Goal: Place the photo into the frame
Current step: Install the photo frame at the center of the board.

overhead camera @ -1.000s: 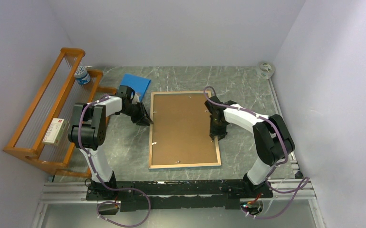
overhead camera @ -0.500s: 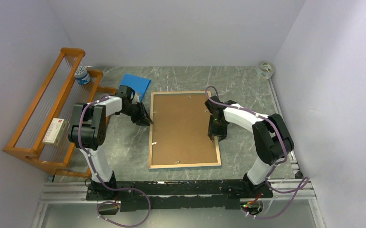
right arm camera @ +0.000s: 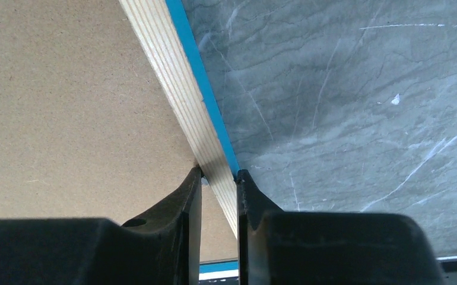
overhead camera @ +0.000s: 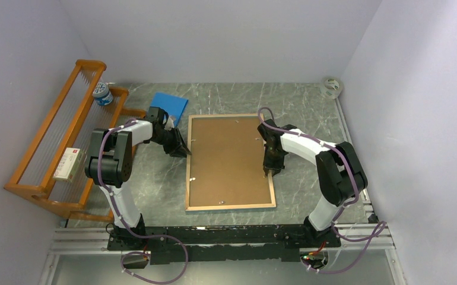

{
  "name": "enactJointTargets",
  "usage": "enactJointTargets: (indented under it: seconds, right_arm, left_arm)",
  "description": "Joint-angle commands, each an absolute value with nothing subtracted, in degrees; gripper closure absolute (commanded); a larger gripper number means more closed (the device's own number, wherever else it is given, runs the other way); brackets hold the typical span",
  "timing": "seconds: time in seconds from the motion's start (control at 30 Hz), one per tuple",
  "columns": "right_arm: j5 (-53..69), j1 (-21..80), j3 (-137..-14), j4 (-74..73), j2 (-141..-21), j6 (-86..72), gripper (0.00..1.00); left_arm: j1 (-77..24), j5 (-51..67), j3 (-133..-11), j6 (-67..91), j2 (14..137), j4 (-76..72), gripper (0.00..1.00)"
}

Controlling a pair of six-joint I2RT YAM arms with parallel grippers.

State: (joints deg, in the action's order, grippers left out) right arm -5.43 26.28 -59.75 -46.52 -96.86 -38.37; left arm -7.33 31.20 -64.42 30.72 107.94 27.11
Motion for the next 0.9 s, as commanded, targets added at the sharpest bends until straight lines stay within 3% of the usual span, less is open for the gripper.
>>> enactJointTargets:
  seconds: [0.0, 0.07, 0.2, 0.37, 0.87]
  right_arm:
    - [-5.5, 26.3, -61.5, -48.9, -96.7, -38.8, 0.86]
    - [-5.8, 25.8, -62.1, -48.6, -96.2, -38.7, 0.81]
    - [-7.3, 25.1, -64.3, -46.9, -94.5, -38.0, 0.54]
    - [-8.9, 24.1, -68.0, -42.3, -94.6, -36.2, 0.36]
    - [-15.1, 21.4, -90.9, -43.4, -114.4, -39.2, 0.30]
  left_arm:
    - [-7.6, 28.7, -64.9, 29.4, 108.9, 29.4, 0.70]
    - [-7.6, 28.5, -64.9, 29.4, 108.8, 29.5, 0.70]
    - [-7.6, 28.2, -65.2, 29.4, 108.6, 29.8, 0.68]
    - [-7.6, 28.7, -66.2, 28.7, 108.7, 30.0, 0.68]
    - [-7.6, 27.1, -70.4, 26.9, 109.2, 33.0, 0.63]
